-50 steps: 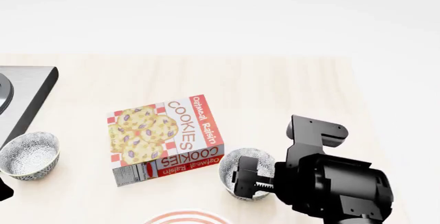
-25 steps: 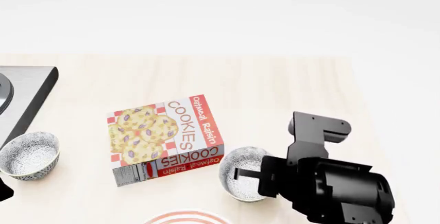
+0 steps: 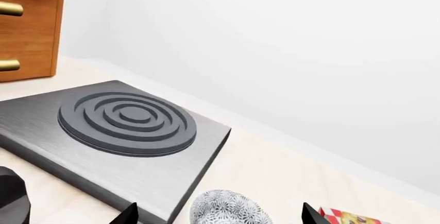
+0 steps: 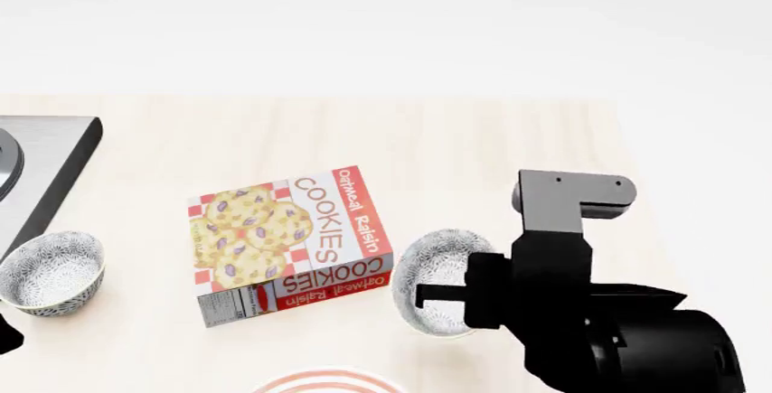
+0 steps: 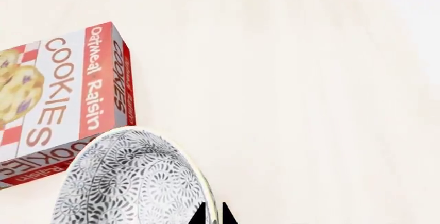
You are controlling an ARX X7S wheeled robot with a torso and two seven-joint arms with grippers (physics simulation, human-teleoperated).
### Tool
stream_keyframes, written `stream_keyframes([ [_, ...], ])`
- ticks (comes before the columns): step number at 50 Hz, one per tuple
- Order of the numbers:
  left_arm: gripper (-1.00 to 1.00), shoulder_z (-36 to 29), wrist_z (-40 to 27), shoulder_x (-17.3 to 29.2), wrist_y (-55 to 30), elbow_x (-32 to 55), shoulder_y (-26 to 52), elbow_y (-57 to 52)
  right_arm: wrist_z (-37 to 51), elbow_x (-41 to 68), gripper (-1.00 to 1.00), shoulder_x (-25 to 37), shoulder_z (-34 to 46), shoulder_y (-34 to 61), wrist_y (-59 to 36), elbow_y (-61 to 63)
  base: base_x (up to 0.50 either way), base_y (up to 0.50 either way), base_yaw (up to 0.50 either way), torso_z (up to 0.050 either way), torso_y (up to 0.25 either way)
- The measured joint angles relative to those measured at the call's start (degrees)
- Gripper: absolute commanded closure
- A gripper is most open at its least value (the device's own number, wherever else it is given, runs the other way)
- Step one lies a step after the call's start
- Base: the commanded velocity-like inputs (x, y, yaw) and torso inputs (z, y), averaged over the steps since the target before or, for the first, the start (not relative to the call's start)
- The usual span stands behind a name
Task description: Pick the akita bowl next to the plate and place it on the plate.
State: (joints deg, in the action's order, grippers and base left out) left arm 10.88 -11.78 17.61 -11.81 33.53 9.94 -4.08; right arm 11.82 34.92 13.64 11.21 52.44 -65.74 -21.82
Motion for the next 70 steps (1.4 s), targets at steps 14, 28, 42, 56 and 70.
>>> stream_keyframes([
  [14, -1.00, -0.4, -0.3, -0.1, 0.3, -0.1, 0.0, 0.0, 6.0, 4.0, 1.00, 1.3, -2.8, -1.6, -8.6, 15.6, 0.00, 0.00, 0.00, 0.000, 0.000],
  [28, -1.00, -0.6, -0.6, -0.1, 0.4, 0.0, 0.1, 0.1, 9.0, 7.5, 1.00, 1.2, -3.6, -0.5, -14.9, 24.2, 0.00, 0.00, 0.00, 0.000, 0.001],
  [42, -1.00, -0.6, -0.6, 0.1, 0.4, 0.4, 0.2, 0.3, 23.4, 26.6, 1.00, 0.8, -6.8, 0.5, -21.8, 27.6, 0.00, 0.00, 0.00, 0.000, 0.000],
  [56, -1.00, -0.4, -0.6, 0.5, 0.4, 1.0, -0.2, 0.1, 38.6, 49.8, 1.00, 2.3, -6.3, -1.2, -22.3, 23.9, 0.00, 0.00, 0.00, 0.000, 0.000],
  [70, -1.00, -0.5, -0.8, 0.7, 0.5, 1.1, -0.1, 0.2, 46.0, 63.5, 1.00, 3.3, -4.8, -3.1, -20.0, 19.9, 0.00, 0.00, 0.00, 0.000, 0.001],
])
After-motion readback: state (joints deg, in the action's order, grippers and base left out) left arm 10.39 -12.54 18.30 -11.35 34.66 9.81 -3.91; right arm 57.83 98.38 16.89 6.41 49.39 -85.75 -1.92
